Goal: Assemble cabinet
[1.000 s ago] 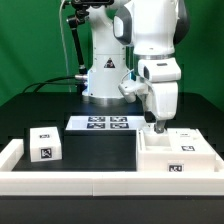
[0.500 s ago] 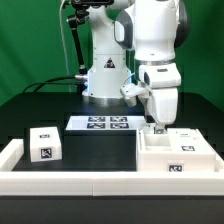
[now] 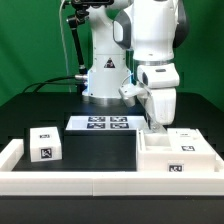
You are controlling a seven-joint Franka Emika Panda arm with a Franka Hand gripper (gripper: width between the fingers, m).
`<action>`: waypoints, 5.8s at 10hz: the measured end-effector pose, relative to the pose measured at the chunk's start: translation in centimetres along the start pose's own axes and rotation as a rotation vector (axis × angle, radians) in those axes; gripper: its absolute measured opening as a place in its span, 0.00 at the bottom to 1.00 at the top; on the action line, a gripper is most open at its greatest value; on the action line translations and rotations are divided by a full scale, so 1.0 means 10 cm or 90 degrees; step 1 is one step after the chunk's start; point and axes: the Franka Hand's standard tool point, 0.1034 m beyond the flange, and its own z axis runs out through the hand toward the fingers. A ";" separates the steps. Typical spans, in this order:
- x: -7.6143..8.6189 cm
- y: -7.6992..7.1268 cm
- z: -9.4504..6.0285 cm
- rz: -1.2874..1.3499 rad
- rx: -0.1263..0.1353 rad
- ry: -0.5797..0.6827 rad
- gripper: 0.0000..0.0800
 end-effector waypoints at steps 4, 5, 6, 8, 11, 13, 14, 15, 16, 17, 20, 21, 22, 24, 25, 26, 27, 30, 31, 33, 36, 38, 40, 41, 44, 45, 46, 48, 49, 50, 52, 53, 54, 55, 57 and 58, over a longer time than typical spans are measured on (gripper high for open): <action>-0.04 -0.01 -0.12 0.036 0.011 -0.012 0.08; -0.07 0.02 -0.25 0.060 0.009 -0.021 0.08; -0.11 0.01 -0.38 0.085 0.021 -0.035 0.08; -0.19 0.07 -0.59 0.115 0.039 -0.055 0.09; -0.32 0.28 -0.65 0.128 0.043 -0.054 0.09; -0.39 0.48 -0.63 0.124 0.042 -0.048 0.09; -0.37 0.56 -0.64 0.126 0.038 -0.046 0.09; -0.37 0.57 -0.65 0.126 0.035 -0.046 0.09; -0.37 0.57 -0.64 0.127 0.036 -0.046 0.09; -0.37 0.57 -0.64 0.127 0.037 -0.046 0.09; -0.36 0.55 -0.57 0.125 0.034 -0.042 0.09; -0.37 0.56 -0.57 0.123 0.033 -0.041 0.09; -0.37 0.57 -0.56 0.120 0.030 -0.040 0.09; -0.37 0.57 -0.57 0.120 0.031 -0.040 0.09; -0.37 0.57 -0.56 0.119 0.032 -0.040 0.09; -0.37 0.57 -0.55 0.117 0.032 -0.040 0.09; -0.37 0.57 -0.55 0.116 0.034 -0.040 0.09; -0.37 0.58 -0.55 0.116 0.046 -0.042 0.09; -0.37 0.58 -0.55 0.116 0.046 -0.042 0.09; -0.37 0.58 -0.52 0.104 0.045 -0.039 0.09; -0.37 0.61 -0.53 0.105 0.037 -0.038 0.09; -0.37 0.64 -0.55 0.096 0.035 -0.038 0.09; -0.40 0.77 -0.53 0.078 0.029 -0.033 0.09; -0.43 0.86 -0.54 0.071 0.024 -0.031 0.09; -0.50 1.14 -0.55 0.053 0.007 -0.024 0.09; -0.49 1.13 -0.55 0.056 0.006 -0.024 0.09; -0.49 1.14 -0.55 0.056 0.006 -0.024 0.09; -0.50 1.14 -0.55 0.057 0.006 -0.024 0.09; -0.50 1.14 -0.55 0.057 0.006 -0.024 0.09; -0.48 1.20 -0.55 0.058 0.003 -0.022 0.09; -0.47 1.48 -0.56 0.056 -0.005 -0.017 0.09; -0.47 1.60 -0.57 0.053 -0.010 -0.015 0.09; -0.47 1.73 -0.58 0.054 -0.019 -0.012 0.09; -0.47 1.78 -0.57 0.055 -0.022 -0.011 0.09; -0.46 1.79 -0.57 0.056 -0.005 -0.012 0.09; -0.46 1.79 -0.57 0.056 0.002 -0.012 0.09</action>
Offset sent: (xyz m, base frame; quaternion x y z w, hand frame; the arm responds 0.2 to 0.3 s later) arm -0.0034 -0.0191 0.0386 0.0236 -0.0453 0.0790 0.9956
